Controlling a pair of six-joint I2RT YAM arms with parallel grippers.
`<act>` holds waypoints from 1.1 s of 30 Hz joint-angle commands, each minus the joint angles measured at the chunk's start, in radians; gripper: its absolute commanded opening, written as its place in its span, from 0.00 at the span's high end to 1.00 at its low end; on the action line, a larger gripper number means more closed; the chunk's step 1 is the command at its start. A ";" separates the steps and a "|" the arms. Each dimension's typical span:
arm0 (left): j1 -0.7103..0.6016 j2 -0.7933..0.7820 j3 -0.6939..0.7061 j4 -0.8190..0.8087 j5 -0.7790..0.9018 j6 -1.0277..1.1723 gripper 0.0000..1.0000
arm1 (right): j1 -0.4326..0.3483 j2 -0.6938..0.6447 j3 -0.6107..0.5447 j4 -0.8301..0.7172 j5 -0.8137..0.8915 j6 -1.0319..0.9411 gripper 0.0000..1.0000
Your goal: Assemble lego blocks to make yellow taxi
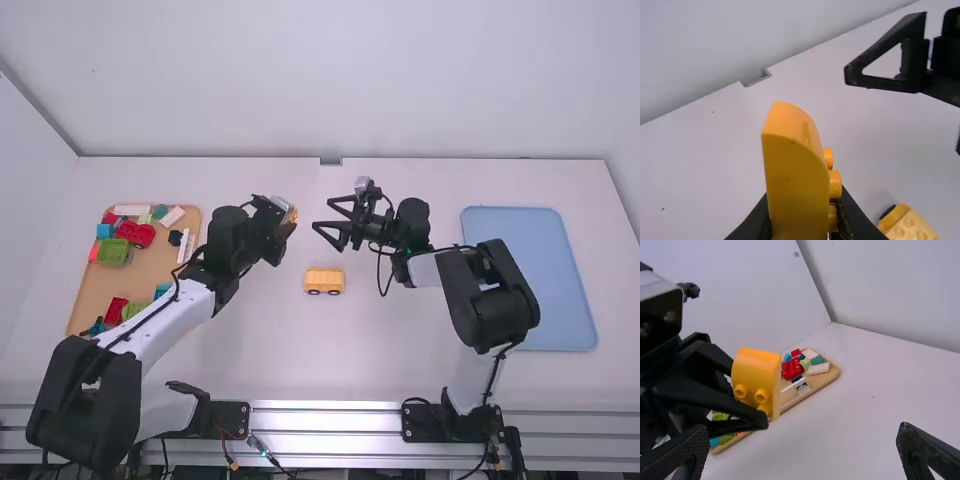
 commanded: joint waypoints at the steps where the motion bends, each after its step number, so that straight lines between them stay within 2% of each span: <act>1: -0.009 0.032 -0.015 0.022 0.034 0.021 0.98 | 0.003 0.008 0.012 0.007 0.027 0.037 0.01; 4: -0.029 0.061 -0.015 0.061 0.026 0.021 0.98 | 0.005 0.008 0.012 0.006 0.040 0.054 0.01; 8: -0.080 0.110 -0.015 0.135 -0.093 -0.005 0.98 | 0.006 0.008 0.012 0.010 0.049 0.055 0.01; 14: -0.137 0.132 -0.011 0.166 -0.200 -0.028 0.98 | 0.008 0.008 0.012 0.010 0.063 0.072 0.13; 21: -0.129 0.132 -0.010 0.188 -0.196 -0.039 0.98 | 0.051 0.008 0.012 0.006 0.064 0.043 0.20; 26: -0.130 0.132 -0.010 0.205 -0.195 -0.040 0.98 | 0.055 0.008 0.012 0.006 0.064 0.042 0.23; 33: -0.130 0.132 -0.010 0.206 -0.121 -0.040 0.98 | 0.071 0.008 0.012 0.006 0.085 0.021 0.28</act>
